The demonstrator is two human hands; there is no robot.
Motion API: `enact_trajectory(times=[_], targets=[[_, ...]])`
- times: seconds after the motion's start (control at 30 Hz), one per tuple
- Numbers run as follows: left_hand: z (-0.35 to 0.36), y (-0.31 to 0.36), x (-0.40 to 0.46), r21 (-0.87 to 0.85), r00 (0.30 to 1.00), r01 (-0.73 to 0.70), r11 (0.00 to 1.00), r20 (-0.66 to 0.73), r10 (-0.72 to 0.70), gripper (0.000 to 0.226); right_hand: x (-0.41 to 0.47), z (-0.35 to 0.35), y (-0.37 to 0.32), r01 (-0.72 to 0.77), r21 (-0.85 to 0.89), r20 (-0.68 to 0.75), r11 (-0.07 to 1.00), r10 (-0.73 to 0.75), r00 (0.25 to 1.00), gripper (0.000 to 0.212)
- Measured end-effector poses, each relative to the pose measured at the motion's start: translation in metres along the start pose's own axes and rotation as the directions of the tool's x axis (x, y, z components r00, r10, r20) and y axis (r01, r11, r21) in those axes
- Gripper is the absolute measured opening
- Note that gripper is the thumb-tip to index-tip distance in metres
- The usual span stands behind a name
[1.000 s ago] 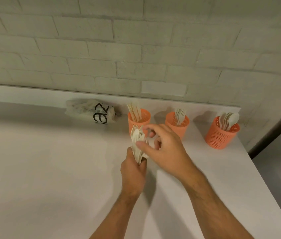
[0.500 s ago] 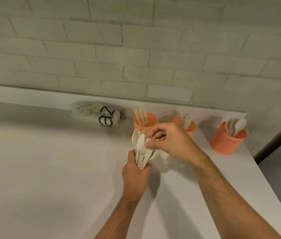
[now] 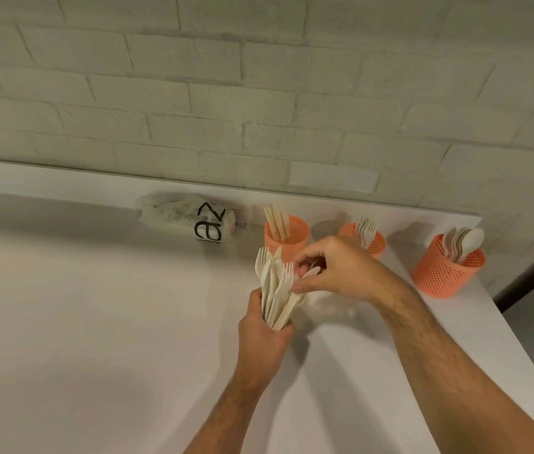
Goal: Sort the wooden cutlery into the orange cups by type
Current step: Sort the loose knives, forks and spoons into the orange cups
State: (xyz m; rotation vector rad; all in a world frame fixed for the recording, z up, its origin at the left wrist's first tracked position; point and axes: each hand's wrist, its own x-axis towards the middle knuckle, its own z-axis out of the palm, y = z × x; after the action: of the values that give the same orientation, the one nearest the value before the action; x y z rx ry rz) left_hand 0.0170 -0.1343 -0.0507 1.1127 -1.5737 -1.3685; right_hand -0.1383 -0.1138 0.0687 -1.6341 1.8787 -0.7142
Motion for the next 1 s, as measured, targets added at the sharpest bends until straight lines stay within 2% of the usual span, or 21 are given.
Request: enact_trajectory(times=[0.23,0.37,0.5,0.6,0.7,0.77,0.9,1.0], targets=[[-0.003,-0.005,0.004,-0.011,0.991,0.027,1.000,0.133,-0.025,0.055,0.003,0.006,-0.005,0.055,-0.005,0.018,0.998,-0.054,0.998,0.029],[-0.008,-0.005,0.007,-0.029,0.964,0.058,0.998,0.261,-0.048,0.041,0.001,0.007,-0.009,0.101,-0.006,0.029,0.995,-0.100,0.995,0.038],[-0.013,-0.005,0.008,-0.055,0.942,0.079,0.995,0.330,-0.057,0.037,0.004,0.007,-0.010,0.054,-0.042,0.049,0.998,-0.052,0.997,0.035],[-0.015,-0.003,0.006,-0.132,0.954,0.121,0.984,0.288,-0.079,0.036,0.005,0.004,-0.005,0.011,0.079,-0.065,0.997,-0.006,0.998,0.030],[-0.016,-0.007,0.007,-0.178,0.973,0.157,0.971,0.196,-0.122,0.034,0.006,0.003,0.000,0.059,0.369,-0.274,0.927,0.048,0.960,0.024],[-0.016,-0.011,0.010,-0.175,0.984,0.127,0.976,0.143,-0.102,0.035,0.006,0.012,-0.001,0.093,0.485,-0.281,0.869,0.055,0.958,0.020],[-0.015,-0.011,0.016,-0.147,0.996,0.034,0.989,0.086,-0.022,0.042,0.005,0.040,-0.001,0.104,0.547,-0.268,0.830,0.056,0.962,0.023],[-0.017,-0.013,0.021,-0.125,1.000,0.004,0.992,0.023,-0.001,0.042,0.012,0.040,-0.006,0.164,0.573,-0.372,0.803,0.077,0.925,0.028]])
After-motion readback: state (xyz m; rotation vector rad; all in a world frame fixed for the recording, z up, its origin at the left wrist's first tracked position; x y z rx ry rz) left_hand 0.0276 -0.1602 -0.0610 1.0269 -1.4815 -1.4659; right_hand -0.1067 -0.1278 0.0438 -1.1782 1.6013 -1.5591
